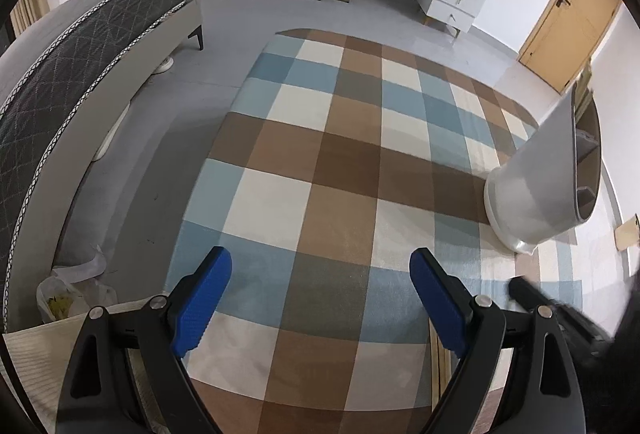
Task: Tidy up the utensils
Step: 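Close the right gripper on one chopstick and lift it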
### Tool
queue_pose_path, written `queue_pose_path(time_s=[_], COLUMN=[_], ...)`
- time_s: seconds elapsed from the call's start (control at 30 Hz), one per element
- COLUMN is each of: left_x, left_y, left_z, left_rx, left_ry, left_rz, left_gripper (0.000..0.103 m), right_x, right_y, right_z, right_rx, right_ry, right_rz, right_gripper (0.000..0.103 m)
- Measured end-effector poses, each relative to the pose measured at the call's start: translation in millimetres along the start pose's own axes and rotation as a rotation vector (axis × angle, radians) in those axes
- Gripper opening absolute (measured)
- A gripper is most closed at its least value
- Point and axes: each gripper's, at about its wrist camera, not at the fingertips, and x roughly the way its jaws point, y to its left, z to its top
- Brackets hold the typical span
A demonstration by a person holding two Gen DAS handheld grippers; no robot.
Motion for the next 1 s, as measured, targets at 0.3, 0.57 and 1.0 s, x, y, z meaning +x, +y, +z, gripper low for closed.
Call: queue_pose_path(time_s=[0.3, 0.57, 1.0], left_x=[23, 41, 54], left_y=[-16, -50, -59], left_z=[-20, -42, -42], left_rx=[0.008, 0.113, 0.105], left_ry=[0.126, 0.214, 0.212], left_rz=[-0.1, -0.061, 0.061], left_gripper=[0.087, 0.087, 0.086], right_x=[-44, -63, -76], right_y=[-25, -49, -81], right_z=[-7, -10, -9], right_rx=[0.097, 0.214, 0.32], right_ry=[-0.139, -0.233, -0.301], right_rz=[0.129, 0.192, 0.161], right_gripper=[0.003, 0.003, 0.003])
